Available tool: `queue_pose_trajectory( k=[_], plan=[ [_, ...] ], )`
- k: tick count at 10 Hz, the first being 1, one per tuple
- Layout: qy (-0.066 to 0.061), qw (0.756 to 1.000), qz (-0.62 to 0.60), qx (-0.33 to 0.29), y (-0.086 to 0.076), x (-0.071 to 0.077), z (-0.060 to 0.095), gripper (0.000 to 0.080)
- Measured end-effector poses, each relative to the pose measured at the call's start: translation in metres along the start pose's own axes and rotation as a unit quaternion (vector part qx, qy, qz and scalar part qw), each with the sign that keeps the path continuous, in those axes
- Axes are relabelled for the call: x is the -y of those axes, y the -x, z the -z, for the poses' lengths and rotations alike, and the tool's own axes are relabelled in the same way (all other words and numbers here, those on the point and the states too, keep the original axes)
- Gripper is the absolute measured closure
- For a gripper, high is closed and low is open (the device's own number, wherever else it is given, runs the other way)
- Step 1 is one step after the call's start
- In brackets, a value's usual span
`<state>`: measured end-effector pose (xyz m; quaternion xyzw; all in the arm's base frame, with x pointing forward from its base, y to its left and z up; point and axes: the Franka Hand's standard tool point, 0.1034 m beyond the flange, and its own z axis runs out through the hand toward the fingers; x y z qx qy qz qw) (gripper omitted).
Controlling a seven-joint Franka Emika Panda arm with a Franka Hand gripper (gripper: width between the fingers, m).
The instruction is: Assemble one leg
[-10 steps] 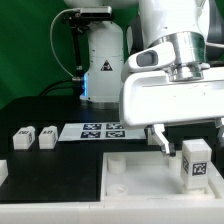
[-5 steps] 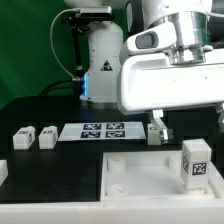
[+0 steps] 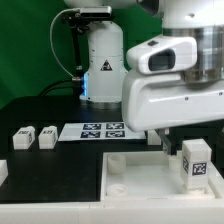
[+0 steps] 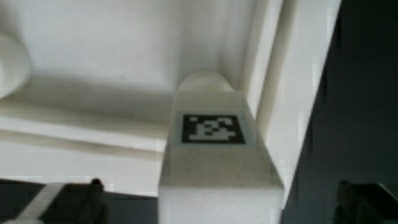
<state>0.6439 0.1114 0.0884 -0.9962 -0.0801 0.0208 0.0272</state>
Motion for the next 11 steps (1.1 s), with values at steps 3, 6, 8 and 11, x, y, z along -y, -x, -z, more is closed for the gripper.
queue_pose_trajectory(
  k=[3,6,8,11],
  plan=[
    [0.001,1.000,0.001,-0.004,0.011,0.006,-0.018,0.0150],
    [0.000,1.000,-0.015,-0.005,0.011,0.005,-0.018,0.0402],
    [-0.002,0.994,-0.106,-0.004,0.011,0.006,-0.018,0.0509],
    [-0.026,0.950,-0.312,-0.025,0.007,0.007,-0.018,0.0509]
  ],
)
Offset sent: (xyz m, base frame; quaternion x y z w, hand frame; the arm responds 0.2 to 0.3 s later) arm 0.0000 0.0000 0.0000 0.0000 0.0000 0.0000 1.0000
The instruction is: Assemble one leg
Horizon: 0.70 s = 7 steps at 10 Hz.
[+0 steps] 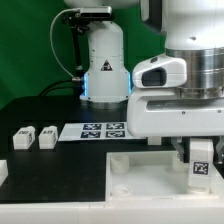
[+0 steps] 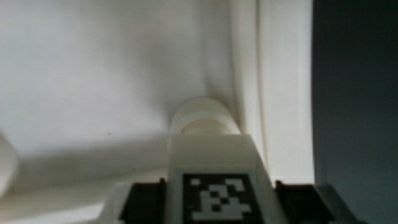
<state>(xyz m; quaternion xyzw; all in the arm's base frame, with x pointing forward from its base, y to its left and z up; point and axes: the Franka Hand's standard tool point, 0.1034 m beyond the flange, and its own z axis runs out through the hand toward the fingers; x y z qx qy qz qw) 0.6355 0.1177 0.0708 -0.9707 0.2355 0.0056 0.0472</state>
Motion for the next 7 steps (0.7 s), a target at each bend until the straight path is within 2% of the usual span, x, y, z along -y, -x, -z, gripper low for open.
queue_pose_trajectory(
  k=[2,5,6,7],
  plan=[
    [-0.036,0.990,-0.134,0.004,-0.0002,-0.0037,0.0005,0.0509],
    [-0.038,0.960,-0.277,0.012,0.0009,-0.0026,0.0006,0.0509],
    [-0.047,0.937,-0.346,0.013,0.0012,-0.0019,0.0000,0.0509],
    [-0.068,0.892,-0.446,0.010,0.0040,-0.0012,-0.0010,0.0509]
  ],
)
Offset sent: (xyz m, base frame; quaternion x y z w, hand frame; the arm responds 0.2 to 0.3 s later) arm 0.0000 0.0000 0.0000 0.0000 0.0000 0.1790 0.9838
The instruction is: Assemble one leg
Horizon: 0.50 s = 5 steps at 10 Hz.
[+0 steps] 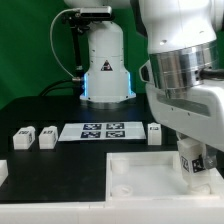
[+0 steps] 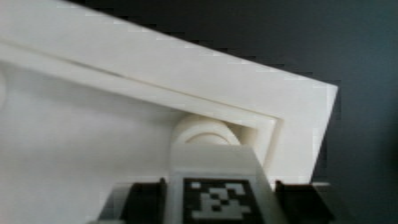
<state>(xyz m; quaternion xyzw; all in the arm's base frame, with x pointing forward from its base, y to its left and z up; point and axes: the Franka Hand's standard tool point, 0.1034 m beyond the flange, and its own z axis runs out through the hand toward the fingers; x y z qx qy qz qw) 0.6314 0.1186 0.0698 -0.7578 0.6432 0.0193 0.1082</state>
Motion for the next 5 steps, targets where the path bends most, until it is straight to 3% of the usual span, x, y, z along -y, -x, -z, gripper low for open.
queue_pose_trajectory(
  k=[1,2,5],
  plan=[
    [-0.020,0.996,-0.090,-0.003,0.0050,-0.0039,-0.0039,0.0509],
    [-0.032,0.991,-0.131,0.000,0.0103,-0.0037,-0.0061,0.0509],
    [-0.036,0.994,-0.103,-0.002,0.0120,-0.0037,-0.0071,0.0508]
  ],
)
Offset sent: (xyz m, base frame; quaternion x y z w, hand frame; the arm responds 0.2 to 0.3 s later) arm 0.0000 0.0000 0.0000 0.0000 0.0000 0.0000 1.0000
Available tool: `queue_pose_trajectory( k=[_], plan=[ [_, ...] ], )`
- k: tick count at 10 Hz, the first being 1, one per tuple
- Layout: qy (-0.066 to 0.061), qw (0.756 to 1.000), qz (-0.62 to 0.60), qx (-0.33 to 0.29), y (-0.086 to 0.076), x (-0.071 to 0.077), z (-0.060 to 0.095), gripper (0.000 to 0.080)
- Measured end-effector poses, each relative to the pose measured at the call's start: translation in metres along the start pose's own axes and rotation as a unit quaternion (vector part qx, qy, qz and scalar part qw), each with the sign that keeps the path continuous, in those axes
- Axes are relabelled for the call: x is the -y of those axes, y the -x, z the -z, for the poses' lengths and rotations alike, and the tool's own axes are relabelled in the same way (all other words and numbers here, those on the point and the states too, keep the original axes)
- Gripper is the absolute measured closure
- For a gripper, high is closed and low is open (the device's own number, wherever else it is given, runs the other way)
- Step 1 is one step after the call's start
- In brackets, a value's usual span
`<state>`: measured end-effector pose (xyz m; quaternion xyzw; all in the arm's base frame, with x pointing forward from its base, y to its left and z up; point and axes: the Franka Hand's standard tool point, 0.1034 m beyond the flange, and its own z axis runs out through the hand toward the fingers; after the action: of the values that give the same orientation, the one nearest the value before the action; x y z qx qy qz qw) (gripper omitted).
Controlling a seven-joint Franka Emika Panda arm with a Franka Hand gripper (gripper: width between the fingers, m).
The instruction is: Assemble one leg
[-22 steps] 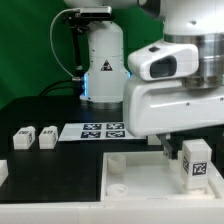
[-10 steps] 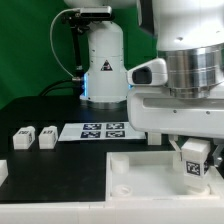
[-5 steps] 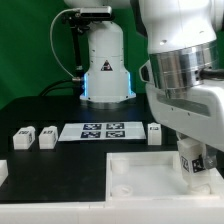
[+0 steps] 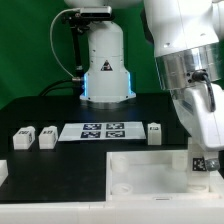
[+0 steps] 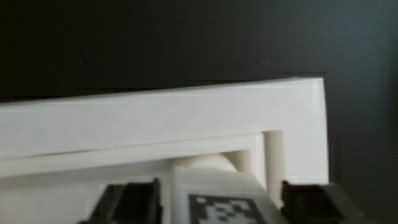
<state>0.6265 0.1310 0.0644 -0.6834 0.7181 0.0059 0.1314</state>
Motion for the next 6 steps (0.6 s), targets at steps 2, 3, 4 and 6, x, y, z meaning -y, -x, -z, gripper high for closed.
queue_pose_trajectory(
  k=[2,3,4,6],
  plan=[
    [0.016,0.998,0.053,0.005,0.000,0.000,0.002,0.0290],
    [0.027,0.992,0.121,0.008,-0.001,0.002,0.007,0.0173],
    [0.036,0.971,0.238,0.001,-0.003,0.004,0.013,0.0156],
    [0.034,0.939,0.341,0.002,-0.005,0.004,0.011,0.0152]
  ],
)
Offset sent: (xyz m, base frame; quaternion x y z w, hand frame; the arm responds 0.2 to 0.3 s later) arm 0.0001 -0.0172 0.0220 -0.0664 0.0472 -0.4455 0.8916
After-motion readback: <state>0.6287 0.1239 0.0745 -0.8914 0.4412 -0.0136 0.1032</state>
